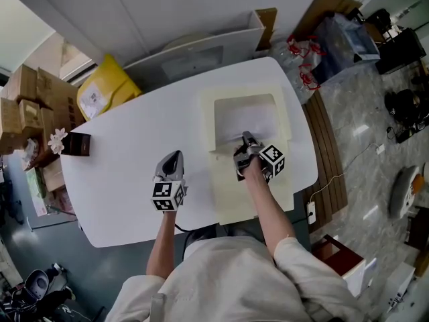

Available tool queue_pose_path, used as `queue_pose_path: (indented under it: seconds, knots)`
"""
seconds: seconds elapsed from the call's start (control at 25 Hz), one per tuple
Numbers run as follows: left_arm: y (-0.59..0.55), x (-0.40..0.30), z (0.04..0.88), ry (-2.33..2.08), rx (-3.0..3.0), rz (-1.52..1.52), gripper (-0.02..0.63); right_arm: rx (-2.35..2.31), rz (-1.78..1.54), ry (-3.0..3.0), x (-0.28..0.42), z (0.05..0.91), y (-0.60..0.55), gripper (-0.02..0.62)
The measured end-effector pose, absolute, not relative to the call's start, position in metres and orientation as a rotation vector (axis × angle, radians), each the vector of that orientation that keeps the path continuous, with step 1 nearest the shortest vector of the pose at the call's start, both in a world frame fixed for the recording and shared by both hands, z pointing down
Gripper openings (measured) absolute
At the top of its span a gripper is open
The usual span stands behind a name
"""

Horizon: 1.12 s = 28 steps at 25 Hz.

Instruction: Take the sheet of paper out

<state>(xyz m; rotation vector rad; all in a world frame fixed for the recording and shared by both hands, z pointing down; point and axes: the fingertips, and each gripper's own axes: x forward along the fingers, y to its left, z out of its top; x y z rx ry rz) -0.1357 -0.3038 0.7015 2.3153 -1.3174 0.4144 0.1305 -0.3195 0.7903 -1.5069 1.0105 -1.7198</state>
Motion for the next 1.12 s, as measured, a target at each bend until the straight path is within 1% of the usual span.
queue_pose_path:
  seconds: [0.12, 0.52, 1.12]
  knots:
    - [-0.304, -0.139, 0.701, -1.324, 2.310, 0.413, 0.006, -1.525, -1.728, 1.004, 0.131, 0.793, -0.321, 0.009]
    - [-0.301, -0.139, 0.696, -1.327, 2.318, 0.403, 0.006, -1.491, -1.710, 1.012, 0.131, 0.788, -0.311, 0.006]
    - [-0.290, -0.114, 0.680, -1.265, 2.388, 0.386, 0.006, -1.513, -1.663, 1.111, 0.141, 0.774, -0.233, 0.005]
